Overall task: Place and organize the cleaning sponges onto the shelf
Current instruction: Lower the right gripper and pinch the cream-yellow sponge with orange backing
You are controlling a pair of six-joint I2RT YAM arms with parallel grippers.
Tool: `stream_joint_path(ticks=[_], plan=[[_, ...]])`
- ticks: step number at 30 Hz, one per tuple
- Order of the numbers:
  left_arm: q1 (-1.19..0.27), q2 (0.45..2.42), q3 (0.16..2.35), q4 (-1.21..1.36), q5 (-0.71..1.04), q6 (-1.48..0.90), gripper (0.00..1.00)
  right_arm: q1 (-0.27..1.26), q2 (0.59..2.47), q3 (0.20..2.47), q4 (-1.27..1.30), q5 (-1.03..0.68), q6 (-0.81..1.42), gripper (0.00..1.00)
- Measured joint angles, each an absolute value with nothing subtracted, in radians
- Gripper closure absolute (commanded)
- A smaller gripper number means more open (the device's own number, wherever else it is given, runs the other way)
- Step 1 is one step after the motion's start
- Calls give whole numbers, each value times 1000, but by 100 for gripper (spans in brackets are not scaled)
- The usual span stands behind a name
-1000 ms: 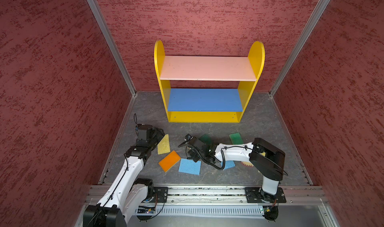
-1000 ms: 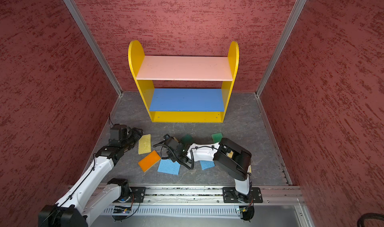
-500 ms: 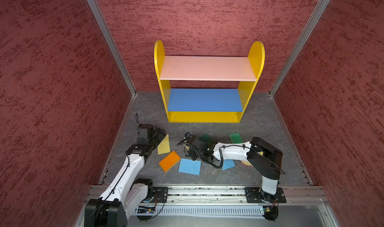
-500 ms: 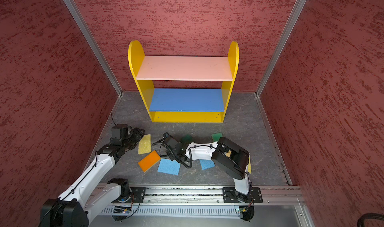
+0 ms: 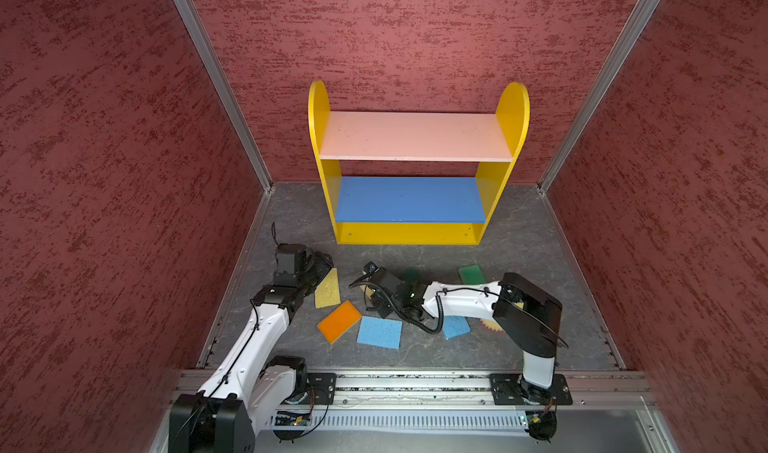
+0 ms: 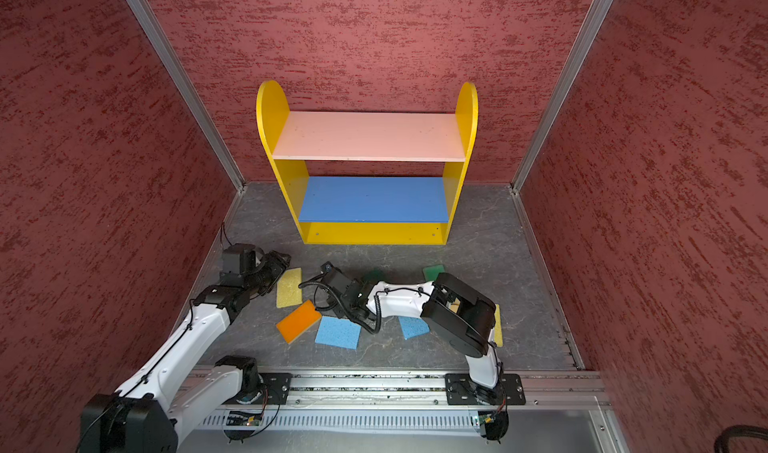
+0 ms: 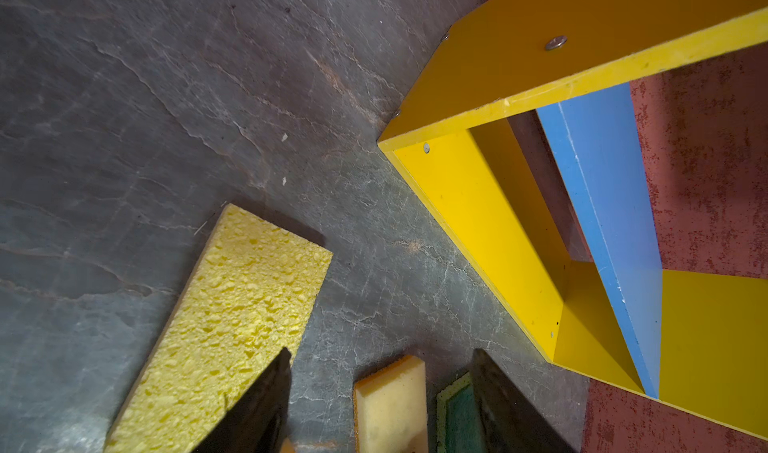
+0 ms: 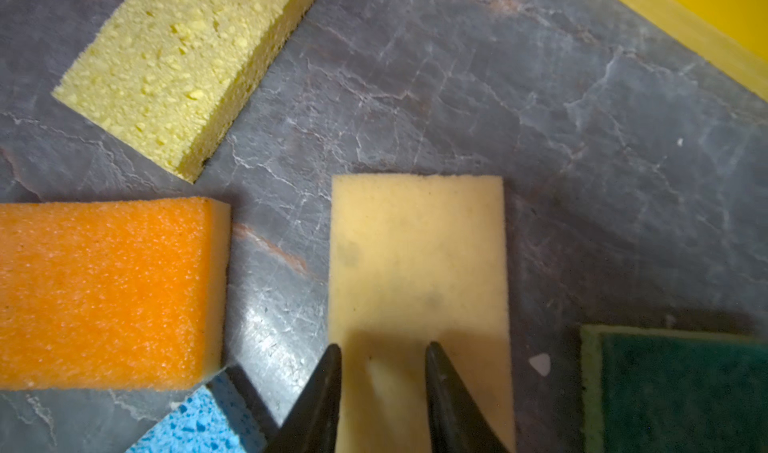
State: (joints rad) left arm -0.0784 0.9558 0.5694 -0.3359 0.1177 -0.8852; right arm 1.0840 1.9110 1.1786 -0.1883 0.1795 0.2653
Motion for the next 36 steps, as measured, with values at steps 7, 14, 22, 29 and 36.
stream_joint_path(ticks=[7, 14, 22, 29, 36], plan=[[-78, 956, 575, -337, 118, -885, 31, 1084, 1906, 1227, -218, 183, 231, 52], [-72, 957, 604, -337, 115, -884, 31, 1085, 1930, 1298, -264, 200, 188, 43], [-60, 956, 604, -341, 107, -885, 30, 1092, 2036, 1342, -309, 216, 179, 32], [-54, 956, 604, -341, 106, -885, 30, 1096, 2069, 1362, -312, 260, 174, 55], [-50, 956, 604, -341, 107, -885, 30, 1096, 2078, 1377, -307, 265, 179, 88]])
